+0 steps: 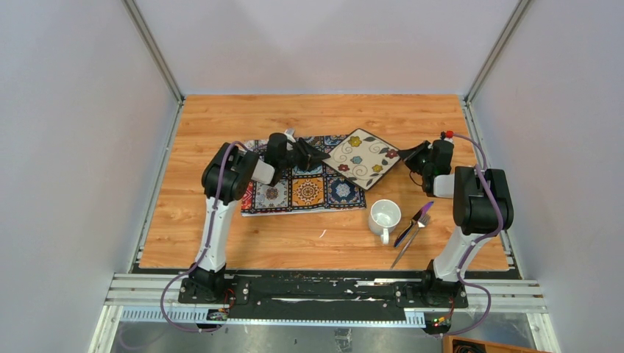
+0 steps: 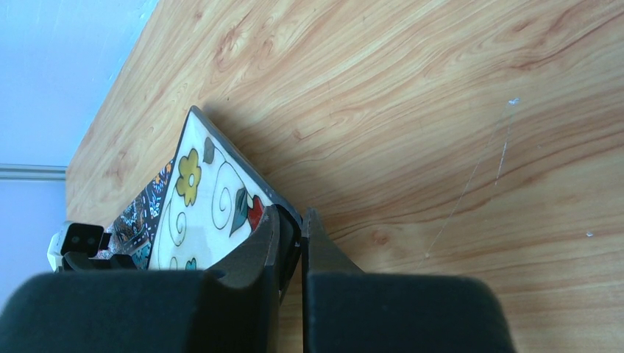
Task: Set the dinner table for one person
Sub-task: Place the plate on the napkin.
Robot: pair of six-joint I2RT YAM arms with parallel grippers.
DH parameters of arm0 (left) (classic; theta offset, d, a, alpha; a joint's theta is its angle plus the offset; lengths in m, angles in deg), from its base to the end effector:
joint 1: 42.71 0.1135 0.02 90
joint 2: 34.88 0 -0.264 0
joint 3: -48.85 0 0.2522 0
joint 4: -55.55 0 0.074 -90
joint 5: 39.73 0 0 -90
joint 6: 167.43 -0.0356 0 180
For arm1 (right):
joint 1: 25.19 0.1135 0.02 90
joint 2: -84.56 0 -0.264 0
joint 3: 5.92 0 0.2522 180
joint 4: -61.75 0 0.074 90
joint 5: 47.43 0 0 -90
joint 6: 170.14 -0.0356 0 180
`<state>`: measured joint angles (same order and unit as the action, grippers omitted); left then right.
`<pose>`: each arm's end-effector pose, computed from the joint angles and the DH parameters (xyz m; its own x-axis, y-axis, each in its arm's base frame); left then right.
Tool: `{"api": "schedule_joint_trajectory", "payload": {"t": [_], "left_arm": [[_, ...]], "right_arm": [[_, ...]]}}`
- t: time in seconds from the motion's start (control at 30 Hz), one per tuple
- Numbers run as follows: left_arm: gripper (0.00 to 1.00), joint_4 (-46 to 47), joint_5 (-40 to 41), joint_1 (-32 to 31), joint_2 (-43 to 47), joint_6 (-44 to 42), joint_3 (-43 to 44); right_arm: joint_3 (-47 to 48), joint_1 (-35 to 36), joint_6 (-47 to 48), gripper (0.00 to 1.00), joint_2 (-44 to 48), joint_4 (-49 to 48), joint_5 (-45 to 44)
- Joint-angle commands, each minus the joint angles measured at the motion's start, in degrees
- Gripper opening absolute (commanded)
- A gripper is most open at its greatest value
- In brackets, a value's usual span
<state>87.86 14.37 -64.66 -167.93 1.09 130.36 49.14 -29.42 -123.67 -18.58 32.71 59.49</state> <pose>0.4134 -0.1891 0.0751 -0.8608 -0.5090 0.0013 -0.1369 0.2290 -0.9638 0.3505 -0.0155 0.1477 -0.3762 0.6885 -0.6200 0.0763 0.6899 0.7199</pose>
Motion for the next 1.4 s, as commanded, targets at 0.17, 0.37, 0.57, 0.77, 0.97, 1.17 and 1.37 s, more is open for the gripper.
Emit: {"api": "schedule_joint_trajectory", "payload": {"t": [0.17, 0.37, 0.57, 0.77, 0.97, 1.17, 1.37], "left_arm": [[0.34, 12.16, -3.09, -3.18, -4.18, 7.58, -1.59], [0.21, 18.25, -3.03, -3.34, -7.10, 11.19, -0.90], [0.00, 16.66, -2.99, -3.36, -7.44, 9.59, -0.99], [0.00, 18.60, -3.54, -3.53, -6.37, 7.44, -0.79], [0.00, 17.85, -4.13, -3.62, -4.39, 5.41, -0.43], [0.00, 10.10, -4.22, -3.62, 0.51, -1.06, -0.78], [0.00, 2.31, -3.97, -3.62, 5.50, -8.18, 0.25]], "right_arm": [[-1.66, 3.26, 5.56, 0.00, -3.08, 8.29, 1.94], [-1.66, 3.26, 5.49, 0.00, -2.99, 8.35, 1.97], [-1.66, 3.26, 5.47, 0.00, -3.28, 8.27, 2.03], [-1.40, 3.40, 5.76, 0.00, -3.40, 7.23, 3.68], [-2.05, 3.98, 6.76, 0.00, -1.62, 3.69, 5.74], [-2.04, 4.05, 7.23, 0.00, 0.39, 1.97, 8.54], [-0.40, 7.74, 10.98, 0.00, 3.35, 6.58, 6.90]]}}
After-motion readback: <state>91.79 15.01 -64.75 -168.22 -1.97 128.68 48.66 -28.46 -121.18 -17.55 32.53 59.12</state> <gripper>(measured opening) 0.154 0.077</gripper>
